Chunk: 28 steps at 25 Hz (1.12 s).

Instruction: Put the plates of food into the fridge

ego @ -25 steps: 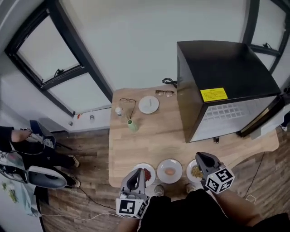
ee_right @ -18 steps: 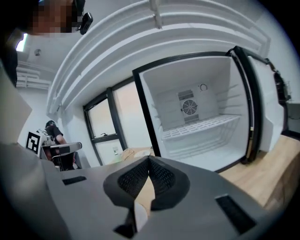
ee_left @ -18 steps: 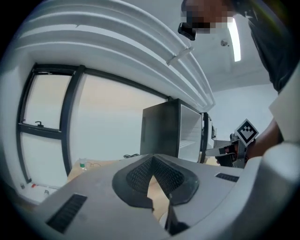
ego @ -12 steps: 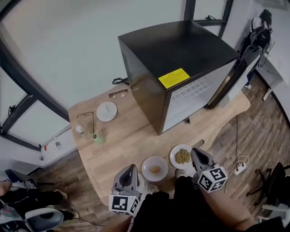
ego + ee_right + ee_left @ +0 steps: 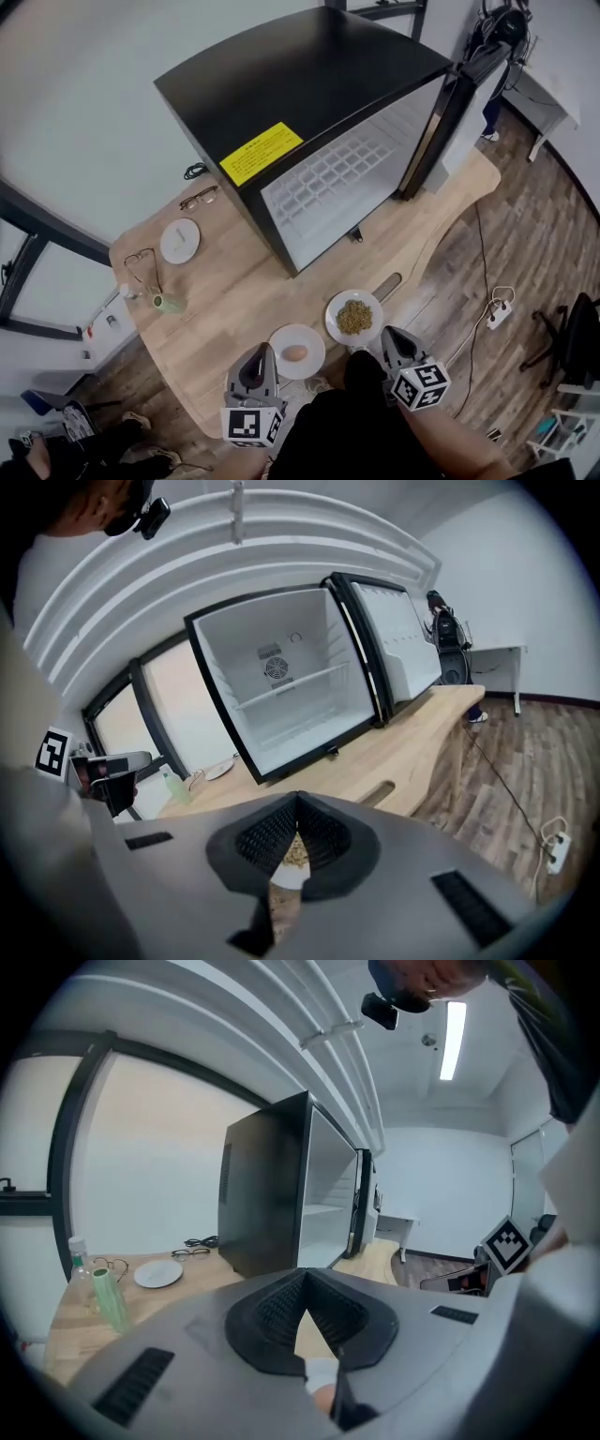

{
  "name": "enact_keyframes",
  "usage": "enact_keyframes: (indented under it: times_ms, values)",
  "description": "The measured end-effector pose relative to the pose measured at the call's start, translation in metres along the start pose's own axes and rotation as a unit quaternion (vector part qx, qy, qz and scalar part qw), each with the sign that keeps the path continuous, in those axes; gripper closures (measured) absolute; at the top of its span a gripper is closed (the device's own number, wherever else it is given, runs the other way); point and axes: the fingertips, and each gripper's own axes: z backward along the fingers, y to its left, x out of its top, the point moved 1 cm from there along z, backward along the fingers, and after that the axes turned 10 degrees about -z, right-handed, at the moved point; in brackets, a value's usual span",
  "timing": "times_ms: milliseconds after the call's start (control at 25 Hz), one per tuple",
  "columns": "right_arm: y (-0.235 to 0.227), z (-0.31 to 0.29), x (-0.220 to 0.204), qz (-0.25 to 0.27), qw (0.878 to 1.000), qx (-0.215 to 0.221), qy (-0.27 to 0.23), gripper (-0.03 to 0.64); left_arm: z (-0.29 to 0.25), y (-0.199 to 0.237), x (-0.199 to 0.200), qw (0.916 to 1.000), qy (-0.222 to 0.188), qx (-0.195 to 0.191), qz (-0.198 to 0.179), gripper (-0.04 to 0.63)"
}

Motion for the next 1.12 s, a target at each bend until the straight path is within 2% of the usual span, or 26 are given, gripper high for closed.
enact_keyframes:
  times_ms: [240, 400, 440, 520, 560, 920, 1080, 1120]
  values:
    - [-0.017, -0.004, -0.026, -0.069, 0.997, 0.03, -0.011, 0.595, -0.013, -0.017, -0.008, 0.9993, 0.022, -0.018, -0.023, 0.591]
    - [-0.034, -0.011, -0.048, -0.144, 0.989, 0.023, 0.003, 0.589, -0.013, -0.026, -0.016, 0.9986, 0.032, -0.029, -0.031, 0.591]
    - [-0.038, -0.013, -0.053, -0.182, 0.983, 0.02, 0.003, 0.542, -0.013, -0.027, -0.018, 0.9984, 0.036, -0.03, -0.033, 0.591]
    - [-0.044, -0.02, -0.061, -0.26, 0.965, 0.017, 0.007, 0.366, -0.011, -0.028, -0.021, 0.9979, 0.042, -0.033, -0.036, 0.591]
    - [-0.046, -0.023, -0.065, -0.288, 0.958, 0.013, 0.008, 0.357, -0.011, -0.027, -0.022, 0.9978, 0.044, -0.034, -0.037, 0.591]
    - [-0.059, -0.049, -0.09, -0.377, 0.926, -0.017, 0.025, 0.359, -0.007, -0.018, -0.02, 0.9979, 0.04, -0.034, -0.038, 0.591]
    - [-0.063, -0.057, -0.102, -0.4, 0.916, -0.028, 0.033, 0.363, -0.005, -0.014, -0.025, 0.9977, 0.046, -0.033, -0.036, 0.591]
    - [-0.063, -0.059, -0.102, -0.401, 0.915, -0.025, 0.031, 0.388, -0.004, -0.014, -0.025, 0.9976, 0.047, -0.034, -0.036, 0.591]
